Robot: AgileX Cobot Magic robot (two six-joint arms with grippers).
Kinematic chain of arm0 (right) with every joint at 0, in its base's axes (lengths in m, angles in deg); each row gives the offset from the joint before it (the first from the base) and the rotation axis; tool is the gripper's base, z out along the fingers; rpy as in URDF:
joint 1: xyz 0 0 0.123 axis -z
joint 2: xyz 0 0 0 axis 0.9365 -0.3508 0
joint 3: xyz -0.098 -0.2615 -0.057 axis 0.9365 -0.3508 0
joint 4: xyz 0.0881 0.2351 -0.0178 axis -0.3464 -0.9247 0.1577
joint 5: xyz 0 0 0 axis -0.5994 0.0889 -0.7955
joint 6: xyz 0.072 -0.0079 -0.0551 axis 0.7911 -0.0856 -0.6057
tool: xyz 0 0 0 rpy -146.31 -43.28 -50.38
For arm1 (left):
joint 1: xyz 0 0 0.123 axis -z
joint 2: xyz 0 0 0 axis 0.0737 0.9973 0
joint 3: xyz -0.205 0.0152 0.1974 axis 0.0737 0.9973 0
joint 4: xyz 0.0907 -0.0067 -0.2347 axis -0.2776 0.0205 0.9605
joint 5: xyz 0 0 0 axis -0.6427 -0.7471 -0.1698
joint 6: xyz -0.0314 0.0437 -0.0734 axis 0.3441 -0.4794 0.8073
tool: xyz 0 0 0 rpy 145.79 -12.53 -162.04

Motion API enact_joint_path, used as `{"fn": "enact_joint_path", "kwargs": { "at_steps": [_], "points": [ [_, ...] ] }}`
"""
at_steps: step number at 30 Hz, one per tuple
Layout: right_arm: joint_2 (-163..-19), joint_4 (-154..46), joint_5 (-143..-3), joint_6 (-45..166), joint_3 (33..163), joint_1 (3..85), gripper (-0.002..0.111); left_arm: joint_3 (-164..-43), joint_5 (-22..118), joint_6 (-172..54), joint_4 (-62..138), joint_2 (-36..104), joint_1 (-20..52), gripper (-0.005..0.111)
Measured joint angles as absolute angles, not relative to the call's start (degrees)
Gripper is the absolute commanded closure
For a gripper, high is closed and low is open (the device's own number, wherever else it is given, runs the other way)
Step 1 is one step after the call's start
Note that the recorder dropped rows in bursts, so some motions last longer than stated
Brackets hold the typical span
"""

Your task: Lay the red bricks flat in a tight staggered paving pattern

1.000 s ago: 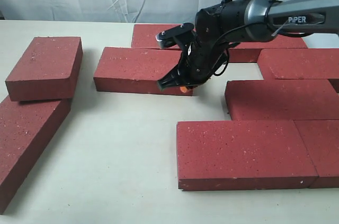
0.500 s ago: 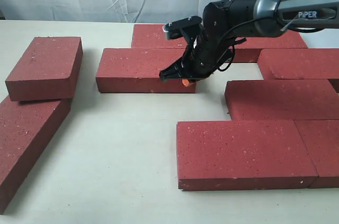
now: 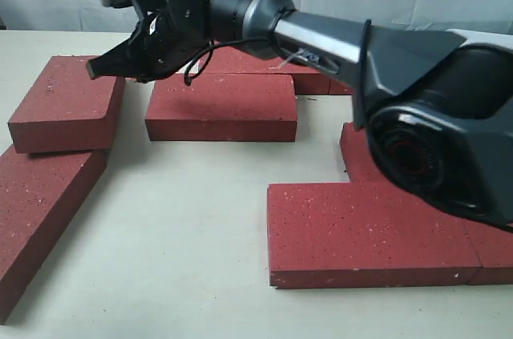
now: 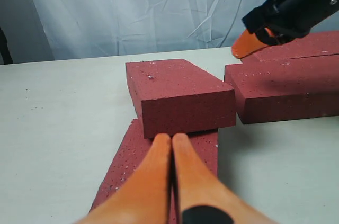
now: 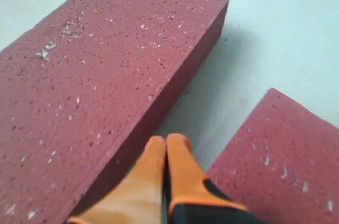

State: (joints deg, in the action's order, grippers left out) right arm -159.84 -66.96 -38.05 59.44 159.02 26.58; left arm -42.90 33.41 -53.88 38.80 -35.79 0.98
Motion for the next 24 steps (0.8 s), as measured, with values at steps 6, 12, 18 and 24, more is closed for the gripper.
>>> {"fn": "enact_joint_path", "kwargs": {
  "at_steps": [6,12,18,24],
  "points": [
    [-170.04,-67.31,-36.51,60.87,170.72,26.46,0.109,-42.9,33.41,-53.88,38.8,-35.79,0.98,0.107],
    [-171.17,-63.21,-35.18,63.33,171.18,26.46,0.109,-42.9,33.41,-53.88,38.8,-35.79,0.98,0.107],
    [-171.17,-62.12,-31.67,64.53,171.33,27.57,0.109,-42.9,33.41,-53.88,38.8,-35.79,0.98,0.107],
    [-170.59,-61.42,-27.79,64.76,171.49,28.8,0.109,-42.9,33.41,-53.88,38.8,-35.79,0.98,0.107]
  ]
}}
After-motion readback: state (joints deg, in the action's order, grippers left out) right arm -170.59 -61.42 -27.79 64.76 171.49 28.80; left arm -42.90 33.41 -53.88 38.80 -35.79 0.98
